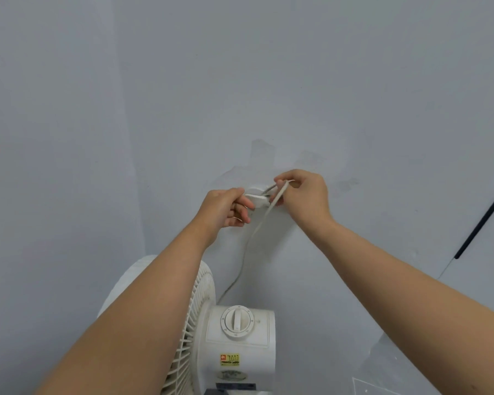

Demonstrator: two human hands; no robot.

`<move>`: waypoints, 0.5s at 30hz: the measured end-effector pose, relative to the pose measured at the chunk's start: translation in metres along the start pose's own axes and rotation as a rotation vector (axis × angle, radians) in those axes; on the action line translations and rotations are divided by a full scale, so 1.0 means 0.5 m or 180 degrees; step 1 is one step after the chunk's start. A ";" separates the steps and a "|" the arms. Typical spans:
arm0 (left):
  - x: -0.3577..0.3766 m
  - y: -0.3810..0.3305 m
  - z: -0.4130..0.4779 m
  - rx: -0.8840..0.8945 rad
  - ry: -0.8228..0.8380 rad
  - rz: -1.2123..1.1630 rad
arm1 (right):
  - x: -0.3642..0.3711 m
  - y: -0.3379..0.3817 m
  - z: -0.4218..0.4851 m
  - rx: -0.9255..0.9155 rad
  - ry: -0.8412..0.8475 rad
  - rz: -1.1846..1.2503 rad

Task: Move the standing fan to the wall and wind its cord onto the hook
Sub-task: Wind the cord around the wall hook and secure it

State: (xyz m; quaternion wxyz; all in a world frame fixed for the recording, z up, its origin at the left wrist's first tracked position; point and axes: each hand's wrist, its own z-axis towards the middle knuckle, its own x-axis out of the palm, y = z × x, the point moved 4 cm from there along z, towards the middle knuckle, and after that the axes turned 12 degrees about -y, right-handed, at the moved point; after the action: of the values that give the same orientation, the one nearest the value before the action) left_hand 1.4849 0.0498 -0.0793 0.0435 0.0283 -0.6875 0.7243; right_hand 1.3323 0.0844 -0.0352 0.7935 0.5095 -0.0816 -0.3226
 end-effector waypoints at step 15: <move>-0.025 0.008 0.006 0.0112 -0.0811 0.0632 | -0.065 0.004 0.036 0.0033 0.0265 -0.0737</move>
State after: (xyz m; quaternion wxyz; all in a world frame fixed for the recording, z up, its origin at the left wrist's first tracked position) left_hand 1.4969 0.0461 -0.0844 -0.1163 0.0526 -0.6741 0.7275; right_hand 1.2995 0.0909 -0.0185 0.7510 0.5326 0.0092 -0.3902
